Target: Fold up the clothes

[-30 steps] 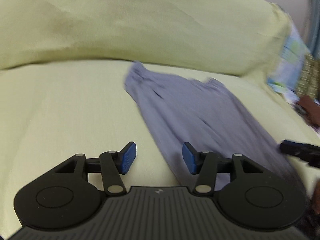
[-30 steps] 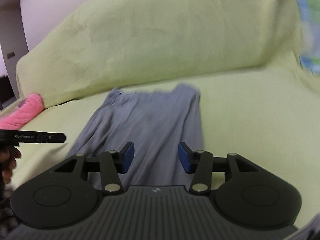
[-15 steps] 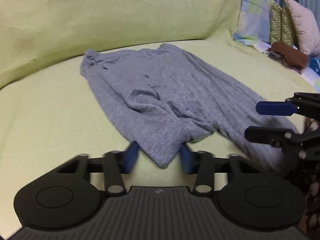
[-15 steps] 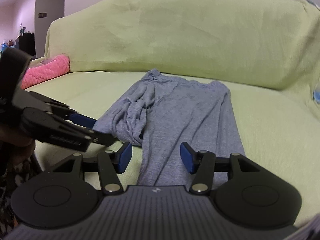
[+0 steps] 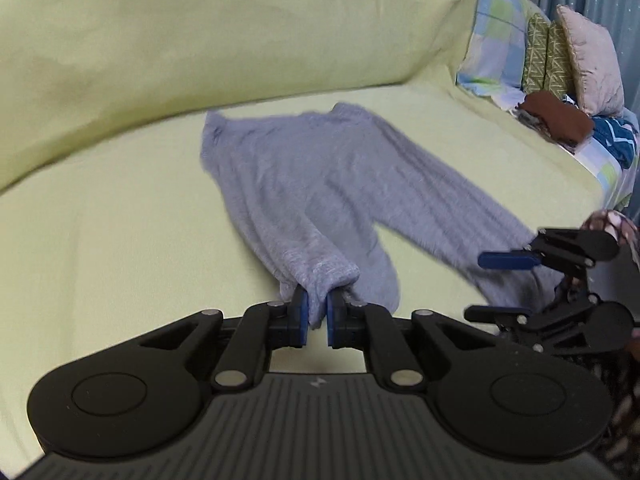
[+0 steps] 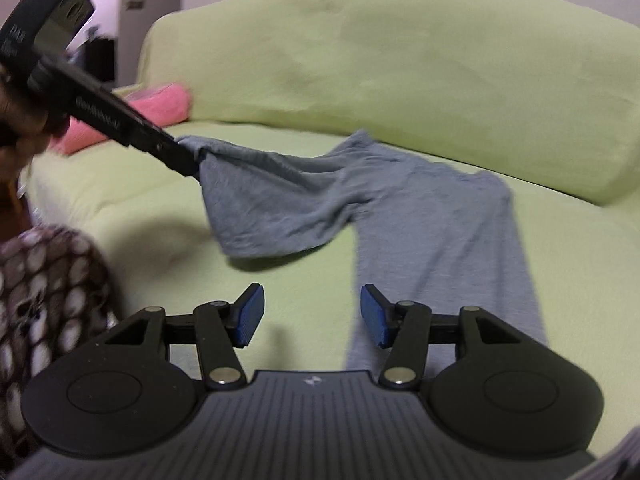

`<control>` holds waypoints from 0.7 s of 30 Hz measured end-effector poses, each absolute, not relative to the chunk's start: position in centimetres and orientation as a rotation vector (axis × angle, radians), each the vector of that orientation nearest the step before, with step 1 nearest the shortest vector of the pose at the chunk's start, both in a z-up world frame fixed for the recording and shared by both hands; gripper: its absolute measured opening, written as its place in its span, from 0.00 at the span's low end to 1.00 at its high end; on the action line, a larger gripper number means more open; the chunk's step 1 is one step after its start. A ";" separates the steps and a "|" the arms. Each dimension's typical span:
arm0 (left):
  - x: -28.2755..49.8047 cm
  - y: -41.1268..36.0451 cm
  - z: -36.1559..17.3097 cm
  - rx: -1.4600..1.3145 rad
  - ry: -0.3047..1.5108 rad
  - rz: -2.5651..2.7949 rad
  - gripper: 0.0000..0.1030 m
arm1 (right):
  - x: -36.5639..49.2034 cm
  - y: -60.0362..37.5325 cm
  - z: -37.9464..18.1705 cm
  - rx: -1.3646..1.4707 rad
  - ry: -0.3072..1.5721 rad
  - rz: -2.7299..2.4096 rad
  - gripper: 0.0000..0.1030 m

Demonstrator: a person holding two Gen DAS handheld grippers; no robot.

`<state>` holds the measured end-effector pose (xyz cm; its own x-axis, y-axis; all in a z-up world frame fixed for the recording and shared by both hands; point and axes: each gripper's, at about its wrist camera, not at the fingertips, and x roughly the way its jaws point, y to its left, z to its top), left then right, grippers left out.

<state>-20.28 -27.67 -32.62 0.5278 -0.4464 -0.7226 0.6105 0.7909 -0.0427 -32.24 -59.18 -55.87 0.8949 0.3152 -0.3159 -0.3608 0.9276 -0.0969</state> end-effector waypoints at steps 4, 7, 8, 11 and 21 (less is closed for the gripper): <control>-20.4 -26.2 -34.1 0.189 0.815 -0.560 0.13 | -32.2 -58.8 -56.1 -0.149 0.325 0.353 0.49; -20.6 -25.7 -35.2 0.180 0.826 -0.526 0.34 | -32.1 -59.1 -56.4 -0.151 0.344 0.346 0.50; -20.8 -25.6 -35.5 0.184 0.831 -0.522 0.38 | -32.2 -59.1 -56.4 -0.150 0.345 0.344 0.50; -21.0 -25.4 -36.4 0.182 0.847 -0.523 0.40 | -32.3 -58.8 -56.3 -0.151 0.349 0.353 0.50; -19.1 -26.0 -38.2 0.205 0.831 -0.641 0.31 | -31.0 -53.8 -56.5 -0.263 0.361 0.480 0.50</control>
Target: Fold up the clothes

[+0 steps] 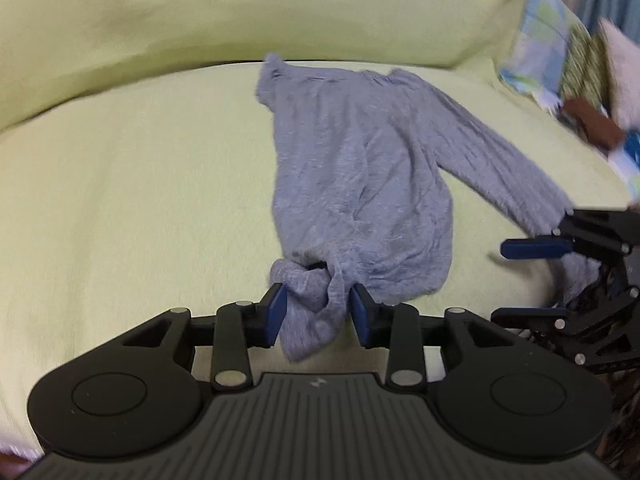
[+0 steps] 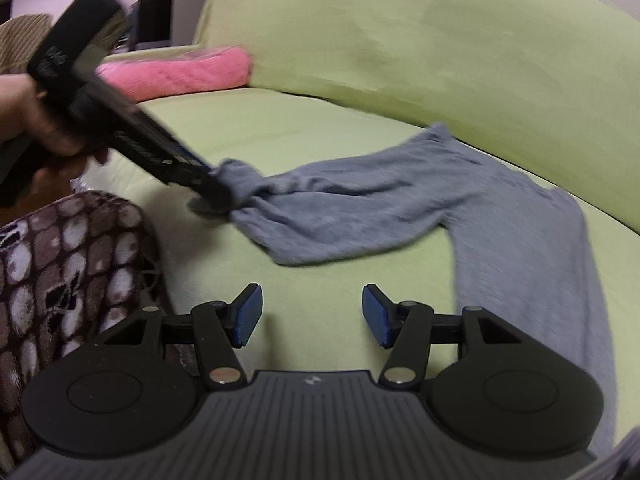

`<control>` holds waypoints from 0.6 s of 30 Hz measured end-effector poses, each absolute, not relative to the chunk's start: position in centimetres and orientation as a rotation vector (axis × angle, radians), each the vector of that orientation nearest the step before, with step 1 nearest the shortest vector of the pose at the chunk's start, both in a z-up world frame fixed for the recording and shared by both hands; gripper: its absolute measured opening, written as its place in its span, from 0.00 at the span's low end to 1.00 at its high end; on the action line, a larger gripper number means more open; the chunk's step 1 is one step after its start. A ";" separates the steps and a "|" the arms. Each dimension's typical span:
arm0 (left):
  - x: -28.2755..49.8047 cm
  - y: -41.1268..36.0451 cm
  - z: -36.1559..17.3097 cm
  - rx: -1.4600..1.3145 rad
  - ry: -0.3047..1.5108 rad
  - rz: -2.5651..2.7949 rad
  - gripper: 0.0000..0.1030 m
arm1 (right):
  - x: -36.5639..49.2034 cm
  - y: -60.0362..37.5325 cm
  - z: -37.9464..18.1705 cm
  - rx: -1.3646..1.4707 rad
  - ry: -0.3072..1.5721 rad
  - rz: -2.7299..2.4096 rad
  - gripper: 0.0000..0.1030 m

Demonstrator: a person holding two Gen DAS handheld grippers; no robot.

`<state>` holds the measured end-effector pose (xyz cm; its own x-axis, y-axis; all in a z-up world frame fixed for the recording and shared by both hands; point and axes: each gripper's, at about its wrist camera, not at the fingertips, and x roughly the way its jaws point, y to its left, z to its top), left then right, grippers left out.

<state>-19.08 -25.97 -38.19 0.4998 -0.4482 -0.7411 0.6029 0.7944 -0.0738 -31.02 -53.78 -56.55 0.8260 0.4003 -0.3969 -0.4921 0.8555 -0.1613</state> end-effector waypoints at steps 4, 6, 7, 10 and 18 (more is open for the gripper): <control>-18.4 -25.8 -38.2 0.134 0.916 -0.739 0.09 | -30.1 -53.3 -56.5 -0.236 0.375 0.479 0.50; -18.1 -24.5 -37.8 0.007 0.932 -0.781 0.09 | -30.1 -52.8 -56.5 -0.266 0.362 0.473 0.50; -18.0 -24.0 -37.7 -0.045 0.939 -0.799 0.09 | -30.1 -52.6 -56.5 -0.277 0.357 0.472 0.50; -17.9 -22.1 -37.0 -0.227 0.952 -0.912 0.08 | -30.0 -51.3 -56.5 -0.342 0.329 0.471 0.49; -17.4 -19.7 -35.4 -0.349 0.917 -0.937 0.09 | -29.2 -47.1 -57.1 -0.567 0.268 0.474 0.50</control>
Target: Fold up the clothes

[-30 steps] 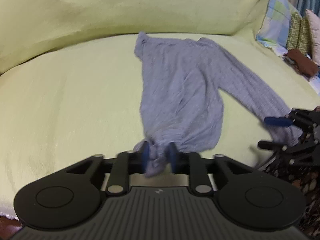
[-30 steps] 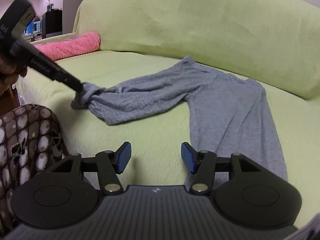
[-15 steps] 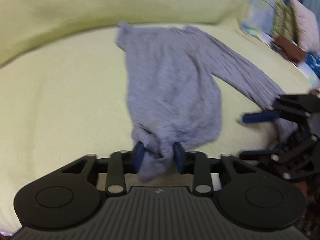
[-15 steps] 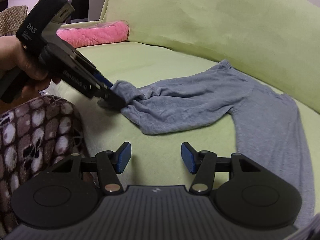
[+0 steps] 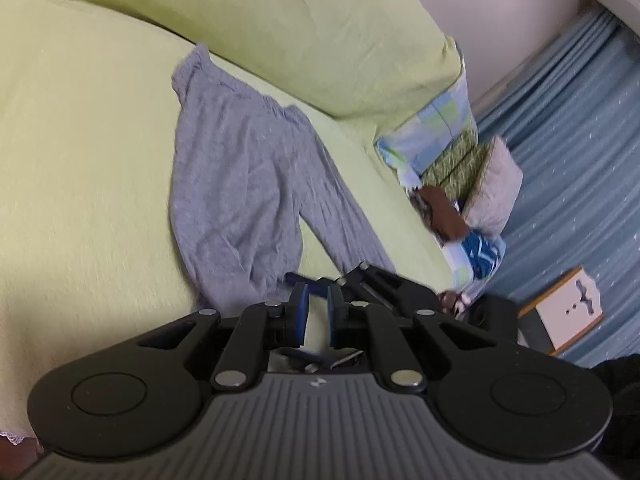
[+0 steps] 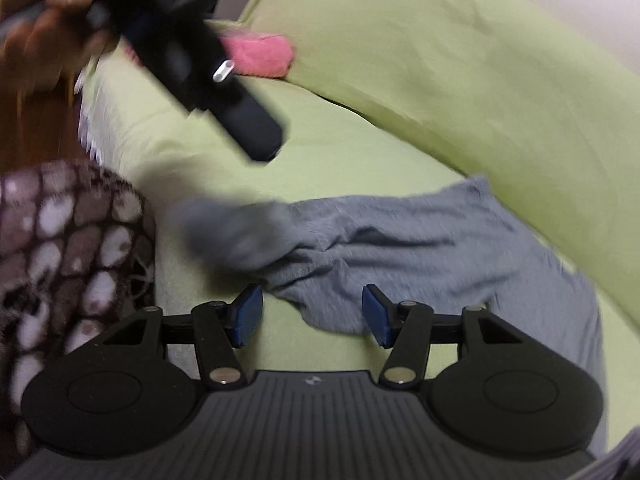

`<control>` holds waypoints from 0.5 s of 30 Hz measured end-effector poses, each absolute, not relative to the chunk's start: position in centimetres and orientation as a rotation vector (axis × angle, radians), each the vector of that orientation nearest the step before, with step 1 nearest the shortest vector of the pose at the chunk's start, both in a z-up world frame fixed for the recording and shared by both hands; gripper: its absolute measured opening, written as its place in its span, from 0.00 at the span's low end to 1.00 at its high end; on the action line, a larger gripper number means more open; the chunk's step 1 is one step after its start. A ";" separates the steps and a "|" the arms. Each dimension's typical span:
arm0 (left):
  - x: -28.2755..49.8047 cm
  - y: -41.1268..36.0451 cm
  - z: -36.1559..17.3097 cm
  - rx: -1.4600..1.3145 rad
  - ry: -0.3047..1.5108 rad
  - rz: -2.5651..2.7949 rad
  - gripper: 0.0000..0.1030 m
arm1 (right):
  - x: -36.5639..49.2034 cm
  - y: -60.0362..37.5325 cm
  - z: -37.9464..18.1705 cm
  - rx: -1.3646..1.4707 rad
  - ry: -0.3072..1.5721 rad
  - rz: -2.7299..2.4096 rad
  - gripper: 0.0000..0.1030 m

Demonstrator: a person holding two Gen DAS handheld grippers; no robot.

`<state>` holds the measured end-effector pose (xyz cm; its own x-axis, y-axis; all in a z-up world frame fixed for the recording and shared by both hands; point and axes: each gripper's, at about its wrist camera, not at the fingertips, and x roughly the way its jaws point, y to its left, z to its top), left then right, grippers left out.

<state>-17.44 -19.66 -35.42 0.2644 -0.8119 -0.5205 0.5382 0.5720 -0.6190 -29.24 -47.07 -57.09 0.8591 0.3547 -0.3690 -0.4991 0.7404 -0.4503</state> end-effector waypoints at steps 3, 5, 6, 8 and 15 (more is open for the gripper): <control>-17.8 -20.3 -35.2 -0.186 0.925 -0.857 0.12 | -29.0 -47.1 -56.6 -0.523 0.284 0.465 0.50; -18.2 -21.0 -35.5 -0.105 0.935 -0.832 0.26 | -28.9 -47.8 -56.2 -0.444 0.314 0.463 0.50; -18.4 -21.2 -35.7 -0.091 0.939 -0.834 0.43 | -28.9 -48.1 -56.1 -0.408 0.327 0.461 0.50; -18.6 -22.0 -36.5 -0.083 0.945 -0.840 0.51 | -28.8 -49.3 -56.0 -0.293 0.370 0.449 0.50; -18.4 -25.4 -38.4 0.053 0.979 -0.882 0.14 | -29.1 -51.2 -56.2 -0.161 0.408 0.400 0.50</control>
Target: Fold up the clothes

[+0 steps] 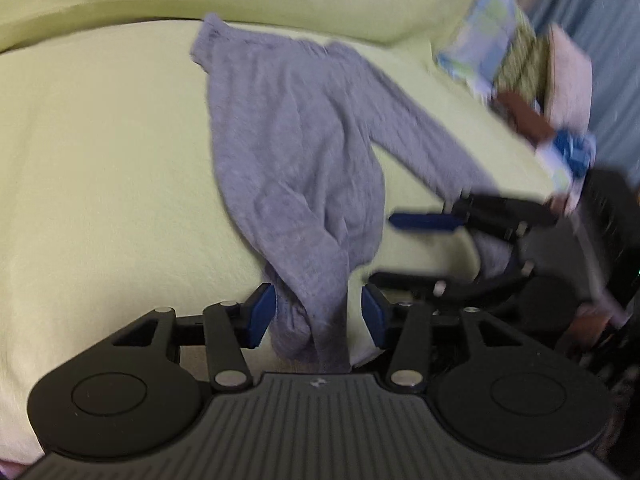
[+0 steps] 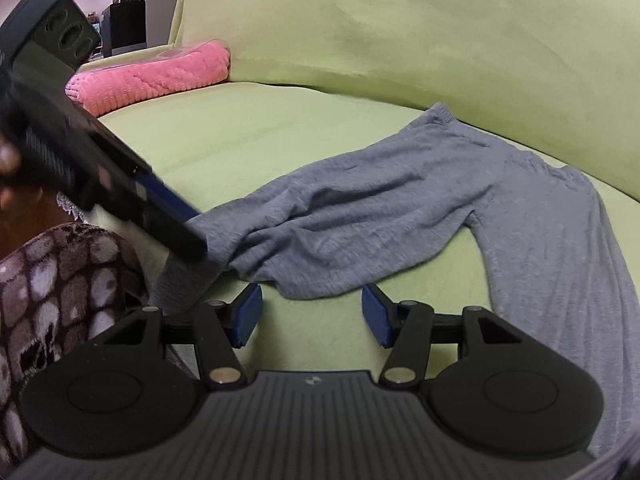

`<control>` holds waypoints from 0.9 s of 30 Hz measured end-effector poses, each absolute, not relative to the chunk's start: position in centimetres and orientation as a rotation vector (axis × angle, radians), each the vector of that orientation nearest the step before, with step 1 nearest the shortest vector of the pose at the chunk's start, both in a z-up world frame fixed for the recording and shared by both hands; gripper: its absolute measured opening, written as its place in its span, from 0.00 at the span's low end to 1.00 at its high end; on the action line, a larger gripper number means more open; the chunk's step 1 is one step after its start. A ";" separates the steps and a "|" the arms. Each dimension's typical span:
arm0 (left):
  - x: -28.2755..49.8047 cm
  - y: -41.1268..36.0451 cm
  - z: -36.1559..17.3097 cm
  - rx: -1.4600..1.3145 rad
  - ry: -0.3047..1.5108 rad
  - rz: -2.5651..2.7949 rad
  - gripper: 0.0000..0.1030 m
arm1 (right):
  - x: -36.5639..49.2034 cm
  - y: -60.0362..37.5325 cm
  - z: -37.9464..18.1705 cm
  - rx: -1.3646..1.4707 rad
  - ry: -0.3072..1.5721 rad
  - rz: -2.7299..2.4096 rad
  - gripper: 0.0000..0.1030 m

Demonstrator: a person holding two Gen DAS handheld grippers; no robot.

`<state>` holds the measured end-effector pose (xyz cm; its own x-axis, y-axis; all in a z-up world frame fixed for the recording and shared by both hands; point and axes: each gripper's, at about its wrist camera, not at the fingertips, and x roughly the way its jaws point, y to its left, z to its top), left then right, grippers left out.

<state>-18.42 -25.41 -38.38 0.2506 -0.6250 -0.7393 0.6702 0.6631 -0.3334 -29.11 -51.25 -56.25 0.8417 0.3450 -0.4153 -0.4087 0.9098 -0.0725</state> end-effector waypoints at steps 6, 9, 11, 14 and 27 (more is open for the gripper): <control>-15.2 -21.6 -37.9 -0.265 0.972 -0.944 0.08 | -28.8 -51.3 -56.2 -0.114 0.417 0.479 0.53; -13.9 -19.7 -37.4 -0.374 0.965 -0.988 0.08 | -27.9 -50.7 -56.3 -0.086 0.406 0.513 0.54; -13.8 -19.4 -37.3 -0.374 0.970 -0.993 0.08 | -27.0 -50.6 -56.2 -0.050 0.395 0.512 0.54; -13.8 -19.1 -37.3 -0.370 0.982 -0.990 0.08 | -25.8 -50.7 -56.0 0.002 0.388 0.507 0.53; -15.9 -19.2 -37.8 -0.207 1.034 -0.921 0.08 | -28.9 -54.4 -53.3 0.098 0.565 0.497 0.03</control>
